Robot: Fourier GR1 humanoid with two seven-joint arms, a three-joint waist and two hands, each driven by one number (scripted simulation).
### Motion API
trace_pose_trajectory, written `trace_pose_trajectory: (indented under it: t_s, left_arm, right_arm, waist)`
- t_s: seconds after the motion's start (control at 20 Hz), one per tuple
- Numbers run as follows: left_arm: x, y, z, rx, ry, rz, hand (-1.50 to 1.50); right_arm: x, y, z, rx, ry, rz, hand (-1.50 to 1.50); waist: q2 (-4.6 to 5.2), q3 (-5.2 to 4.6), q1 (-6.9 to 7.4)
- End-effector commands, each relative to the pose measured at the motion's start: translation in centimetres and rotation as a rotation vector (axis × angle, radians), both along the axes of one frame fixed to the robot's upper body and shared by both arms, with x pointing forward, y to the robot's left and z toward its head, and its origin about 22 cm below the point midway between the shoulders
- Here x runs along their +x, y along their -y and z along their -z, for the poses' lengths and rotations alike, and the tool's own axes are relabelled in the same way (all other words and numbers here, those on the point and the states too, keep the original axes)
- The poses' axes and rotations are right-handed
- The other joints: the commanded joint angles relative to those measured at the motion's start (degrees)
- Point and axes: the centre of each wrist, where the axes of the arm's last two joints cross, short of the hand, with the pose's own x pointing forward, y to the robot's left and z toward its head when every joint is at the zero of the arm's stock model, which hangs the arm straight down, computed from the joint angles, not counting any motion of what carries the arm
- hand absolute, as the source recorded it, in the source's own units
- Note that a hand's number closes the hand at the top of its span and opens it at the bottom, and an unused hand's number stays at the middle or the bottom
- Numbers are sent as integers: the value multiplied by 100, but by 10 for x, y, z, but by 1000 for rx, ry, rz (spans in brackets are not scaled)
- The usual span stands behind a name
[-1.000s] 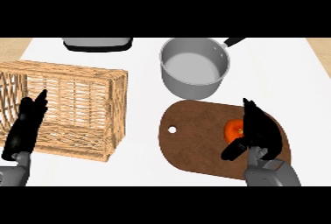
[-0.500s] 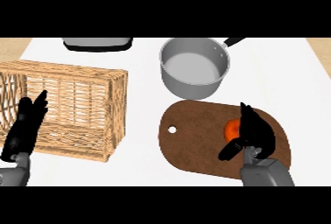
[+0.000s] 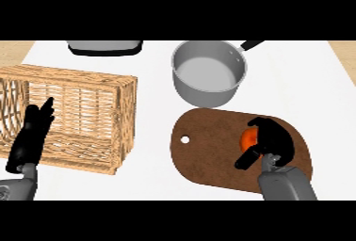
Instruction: Pick the squash from the cutting board and place it in the pot
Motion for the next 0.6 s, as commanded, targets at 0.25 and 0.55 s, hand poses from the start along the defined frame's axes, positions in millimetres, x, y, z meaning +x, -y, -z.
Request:
trace_pose_trajectory:
  t_s: [0.25, 0.55]
  left_arm:
    - [-7, -12, -2, 10, -1, -2, 0]
    - [6, 3, -4, -4, 7, -3, 0]
  right_arm:
    - [13, 4, -5, -149, 95, -49, 150]
    - [33, 46, -18, -173, 168, -211, 150]
  waist:
    - [26, 2, 22]
    - [58, 8, 54]
